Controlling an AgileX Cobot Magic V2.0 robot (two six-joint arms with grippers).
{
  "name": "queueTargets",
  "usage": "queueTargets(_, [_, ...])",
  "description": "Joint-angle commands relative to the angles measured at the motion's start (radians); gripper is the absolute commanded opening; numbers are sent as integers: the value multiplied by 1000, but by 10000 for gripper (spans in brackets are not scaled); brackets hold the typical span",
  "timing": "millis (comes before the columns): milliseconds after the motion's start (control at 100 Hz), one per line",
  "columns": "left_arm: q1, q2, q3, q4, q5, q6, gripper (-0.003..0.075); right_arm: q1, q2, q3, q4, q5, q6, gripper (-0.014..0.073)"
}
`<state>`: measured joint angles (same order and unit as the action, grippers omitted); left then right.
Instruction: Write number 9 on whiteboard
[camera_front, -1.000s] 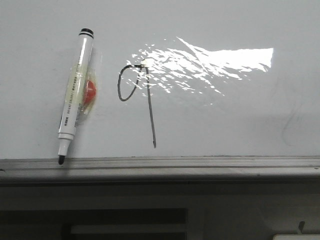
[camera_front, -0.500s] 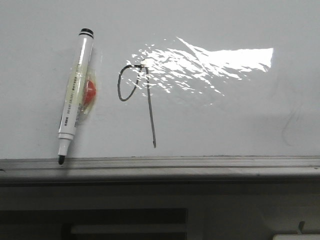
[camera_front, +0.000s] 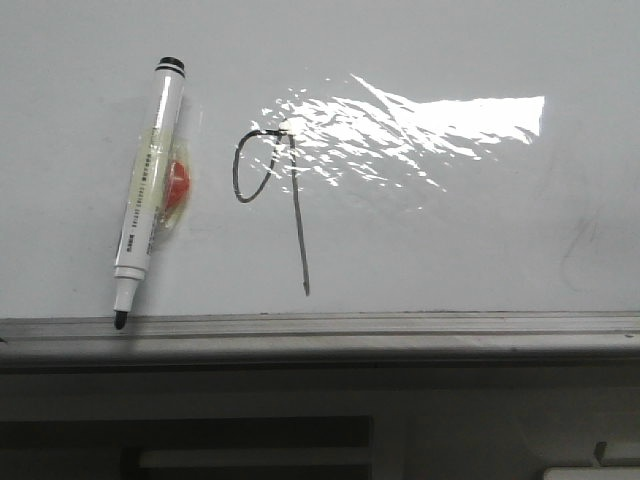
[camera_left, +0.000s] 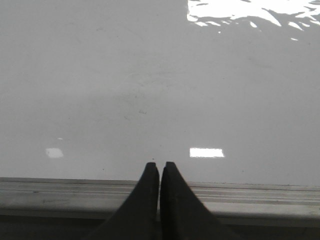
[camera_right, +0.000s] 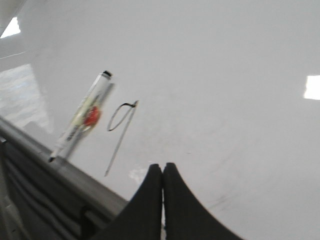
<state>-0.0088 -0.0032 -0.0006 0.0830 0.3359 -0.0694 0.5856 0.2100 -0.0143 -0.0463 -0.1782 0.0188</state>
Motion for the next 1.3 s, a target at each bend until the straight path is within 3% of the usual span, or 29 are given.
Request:
queueTargets(0, [2,-29,21,-3,-50,-4,-20,-105,11,-18,-53,-103,75,-67])
queueTargets(240, [2,-29,21,-3,-50,-4,-20,-374,9,-16,-133,-63,140,-67])
queueTargets(470, [2,-29,21,-3,-50,-4,-20,-529,-52,53,-125,-7,140,-67])
queueTargets(640, [2,-29,21,-3,-50,-4,-20,-634,-85,53,-108,119,140,-67])
queueTargets(890, [2,-29,21,-3,-50,-4,-20,-739,-153,53,-37,316,76,-67])
queueTargets(1100, [2,-29,21,-3,-50,-4,-20,-745,-234,55,-26,474,51,-67])
queueTargets(1290, [2,-29,21,-3,-50,-4,-20,-745,-237,55,-26,482,36,-67])
